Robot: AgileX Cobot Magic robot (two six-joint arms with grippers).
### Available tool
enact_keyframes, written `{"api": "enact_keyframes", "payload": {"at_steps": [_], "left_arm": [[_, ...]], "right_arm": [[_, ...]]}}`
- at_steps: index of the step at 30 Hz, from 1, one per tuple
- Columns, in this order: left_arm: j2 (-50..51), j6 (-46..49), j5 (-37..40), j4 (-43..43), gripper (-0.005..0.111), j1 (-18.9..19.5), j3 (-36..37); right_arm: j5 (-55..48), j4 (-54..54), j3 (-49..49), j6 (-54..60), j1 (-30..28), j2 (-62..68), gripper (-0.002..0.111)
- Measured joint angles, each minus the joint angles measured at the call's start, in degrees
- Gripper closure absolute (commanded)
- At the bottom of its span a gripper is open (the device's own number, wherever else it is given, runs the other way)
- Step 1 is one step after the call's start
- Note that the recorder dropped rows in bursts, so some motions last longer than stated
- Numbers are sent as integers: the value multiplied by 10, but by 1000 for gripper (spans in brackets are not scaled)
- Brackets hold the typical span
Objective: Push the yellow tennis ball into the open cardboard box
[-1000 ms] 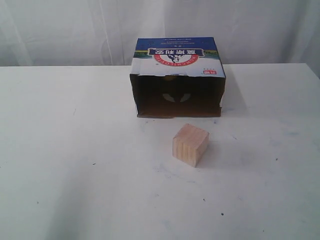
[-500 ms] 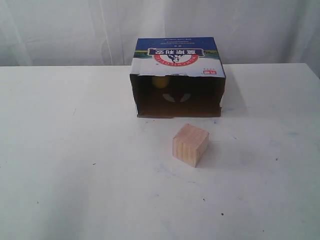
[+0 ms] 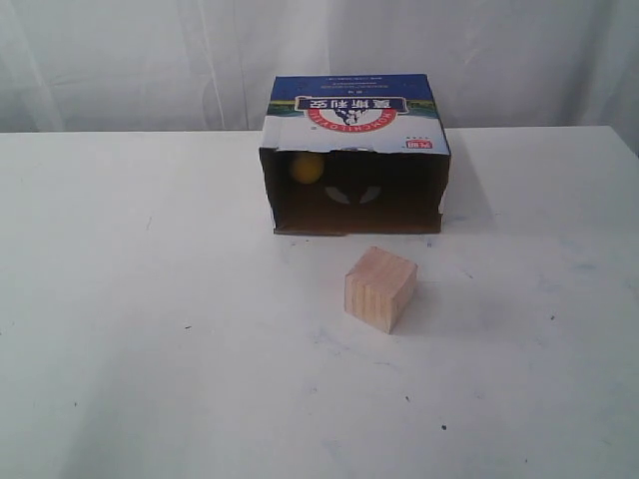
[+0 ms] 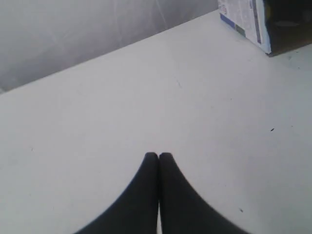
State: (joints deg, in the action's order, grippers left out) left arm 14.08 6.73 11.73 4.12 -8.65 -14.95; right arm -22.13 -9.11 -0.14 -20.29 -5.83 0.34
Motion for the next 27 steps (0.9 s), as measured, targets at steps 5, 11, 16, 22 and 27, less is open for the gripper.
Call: {"api": "enact_keyframes", "payload": {"at_steps": [5,11,16,22,27], "left_arm": [[-54,-46,23,0,107,63,0],[-101,-112,61,0,107,81,4],[-116,-212,84,9,107,82,74],[-136,-247,73,47,107,85,144],[-138,-221,72,86,107,85,145]], "right_arm": [[0,0,0,0,0,0,108],[0,0,0,0,0,0,108],[0,0,0,0,0,0,108],[0,0,0,0,0,0,108],[0,0,0,0,0,0,108]]}}
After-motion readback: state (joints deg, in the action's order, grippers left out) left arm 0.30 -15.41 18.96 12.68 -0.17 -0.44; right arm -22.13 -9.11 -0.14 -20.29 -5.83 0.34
